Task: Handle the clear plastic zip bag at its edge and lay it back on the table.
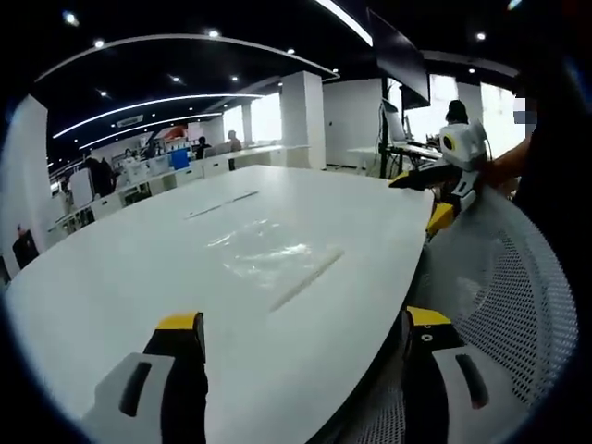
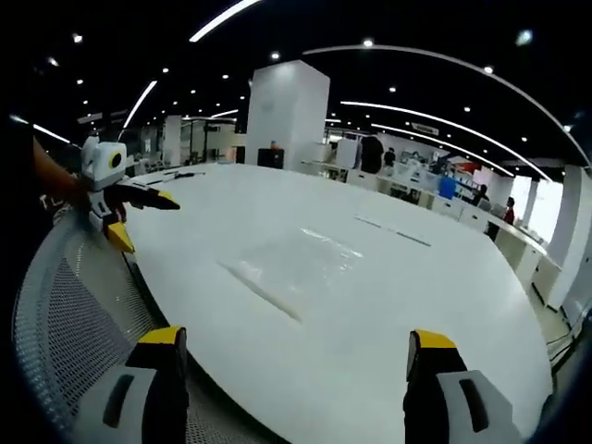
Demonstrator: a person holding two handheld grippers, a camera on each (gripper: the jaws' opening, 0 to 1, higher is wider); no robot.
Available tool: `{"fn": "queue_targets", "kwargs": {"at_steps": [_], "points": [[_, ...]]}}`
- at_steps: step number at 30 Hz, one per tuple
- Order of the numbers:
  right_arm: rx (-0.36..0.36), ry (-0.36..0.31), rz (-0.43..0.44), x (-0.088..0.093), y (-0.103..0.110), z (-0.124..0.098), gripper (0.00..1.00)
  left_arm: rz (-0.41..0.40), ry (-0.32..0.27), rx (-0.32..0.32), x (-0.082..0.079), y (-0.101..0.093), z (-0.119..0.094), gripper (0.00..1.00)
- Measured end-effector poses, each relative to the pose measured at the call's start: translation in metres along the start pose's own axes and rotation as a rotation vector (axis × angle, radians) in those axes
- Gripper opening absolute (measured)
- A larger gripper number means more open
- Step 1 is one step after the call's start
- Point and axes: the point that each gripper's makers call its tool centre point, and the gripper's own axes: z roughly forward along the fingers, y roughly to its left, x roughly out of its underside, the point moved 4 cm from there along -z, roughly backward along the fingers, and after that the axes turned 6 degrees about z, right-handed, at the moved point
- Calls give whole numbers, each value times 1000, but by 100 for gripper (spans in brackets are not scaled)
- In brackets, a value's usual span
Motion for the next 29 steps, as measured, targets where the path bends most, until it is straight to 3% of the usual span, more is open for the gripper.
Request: {"fn": "queue_targets", "kwargs": {"at_steps": [8,29], "points": [[13,-10,-8,-1,-1,1,100,-9,-20,-6,0,1,0,99],[22,-18,30,1,-5,2,100,22,-6,5,2,-1,1,99]]}}
